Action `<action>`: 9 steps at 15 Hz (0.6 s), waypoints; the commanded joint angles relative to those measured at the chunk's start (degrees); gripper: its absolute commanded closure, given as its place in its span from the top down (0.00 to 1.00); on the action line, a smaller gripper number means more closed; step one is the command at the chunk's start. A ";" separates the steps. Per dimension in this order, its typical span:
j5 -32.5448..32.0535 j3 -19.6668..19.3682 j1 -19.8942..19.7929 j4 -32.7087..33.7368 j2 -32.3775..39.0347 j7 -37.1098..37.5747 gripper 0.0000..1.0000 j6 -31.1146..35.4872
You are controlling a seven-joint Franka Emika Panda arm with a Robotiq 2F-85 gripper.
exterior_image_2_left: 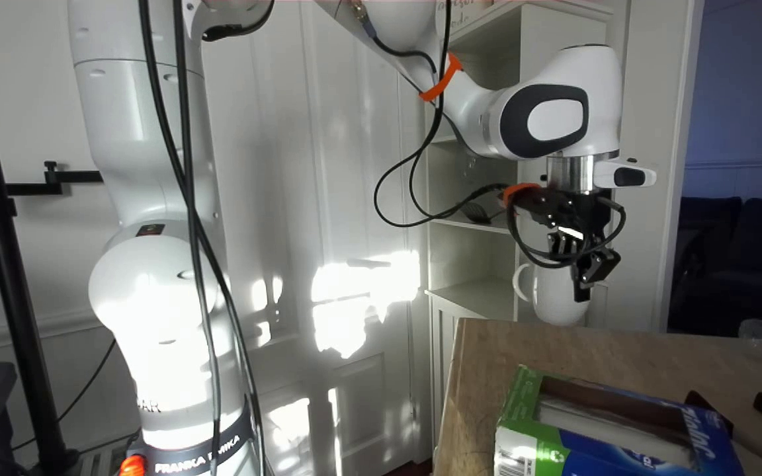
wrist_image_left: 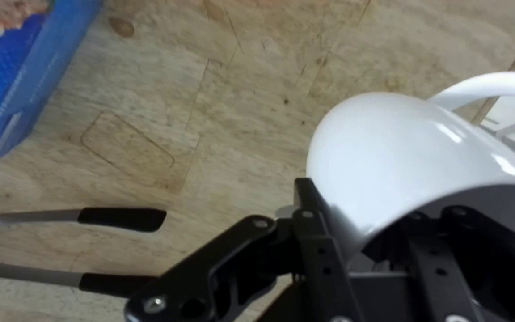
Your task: Place the white mug upright
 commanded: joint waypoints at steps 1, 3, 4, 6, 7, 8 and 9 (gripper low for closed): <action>2.25 -0.27 -0.78 0.64 2.94 -2.06 0.03 8.77; 3.69 -0.35 -1.32 1.79 4.99 -1.71 0.03 11.78; 4.18 -0.49 -1.67 2.83 6.04 -1.12 0.03 12.09; 5.64 -0.70 -2.53 5.04 7.91 -0.49 0.03 12.03; 6.78 -0.77 -3.06 6.48 8.80 -0.38 0.03 11.41; 7.09 -0.95 -3.46 7.63 9.53 -0.04 0.03 11.36; 7.50 -1.09 -3.92 9.01 10.42 0.31 0.03 11.09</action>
